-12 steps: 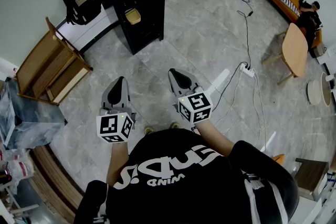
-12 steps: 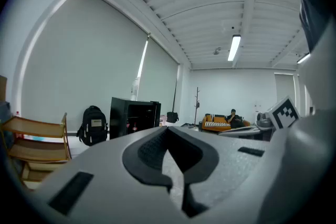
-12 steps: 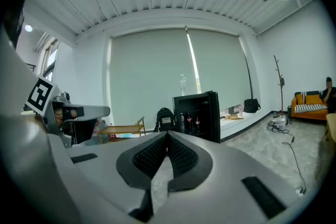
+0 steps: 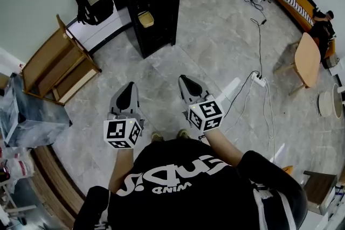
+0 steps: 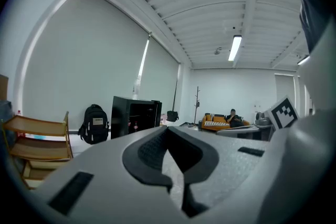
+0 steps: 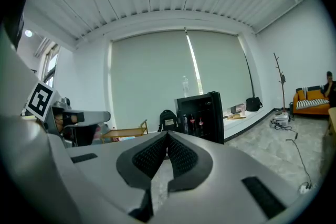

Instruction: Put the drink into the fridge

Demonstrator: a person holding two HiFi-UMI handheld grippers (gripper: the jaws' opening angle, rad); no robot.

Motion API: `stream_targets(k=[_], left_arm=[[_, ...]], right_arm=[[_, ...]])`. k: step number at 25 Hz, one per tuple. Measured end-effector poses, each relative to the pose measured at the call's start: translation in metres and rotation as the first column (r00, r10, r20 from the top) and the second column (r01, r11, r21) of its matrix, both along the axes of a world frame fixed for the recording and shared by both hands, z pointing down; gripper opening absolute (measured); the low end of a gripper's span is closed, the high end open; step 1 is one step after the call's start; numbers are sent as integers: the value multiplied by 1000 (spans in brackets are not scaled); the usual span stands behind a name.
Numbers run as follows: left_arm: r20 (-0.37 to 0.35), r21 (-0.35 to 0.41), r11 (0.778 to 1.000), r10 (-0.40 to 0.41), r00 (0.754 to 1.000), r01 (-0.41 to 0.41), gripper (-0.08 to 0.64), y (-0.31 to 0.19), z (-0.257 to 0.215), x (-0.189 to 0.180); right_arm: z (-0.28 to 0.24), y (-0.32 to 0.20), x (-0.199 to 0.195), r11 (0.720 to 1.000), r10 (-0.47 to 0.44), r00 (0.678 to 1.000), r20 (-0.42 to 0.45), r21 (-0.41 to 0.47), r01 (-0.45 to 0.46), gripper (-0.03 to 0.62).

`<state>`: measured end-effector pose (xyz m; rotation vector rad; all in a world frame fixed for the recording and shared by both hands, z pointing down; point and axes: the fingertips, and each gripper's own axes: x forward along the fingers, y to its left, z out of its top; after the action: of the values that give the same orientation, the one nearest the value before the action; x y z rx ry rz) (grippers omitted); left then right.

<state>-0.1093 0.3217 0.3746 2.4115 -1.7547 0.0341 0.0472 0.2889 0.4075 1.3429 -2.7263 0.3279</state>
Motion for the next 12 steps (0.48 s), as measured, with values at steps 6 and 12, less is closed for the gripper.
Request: stream_targets(k=[6,12], left_arm=[[14,-4,1000,26,1000,-26,8,7,0,-28],[31,10,998,56,998,-56,8,6,10,-55]], right_arm=[[0,6,-24,1000,8,1000,6,2,-8,15],[10,16,-47,999,29,1000,5,23,-29,15]])
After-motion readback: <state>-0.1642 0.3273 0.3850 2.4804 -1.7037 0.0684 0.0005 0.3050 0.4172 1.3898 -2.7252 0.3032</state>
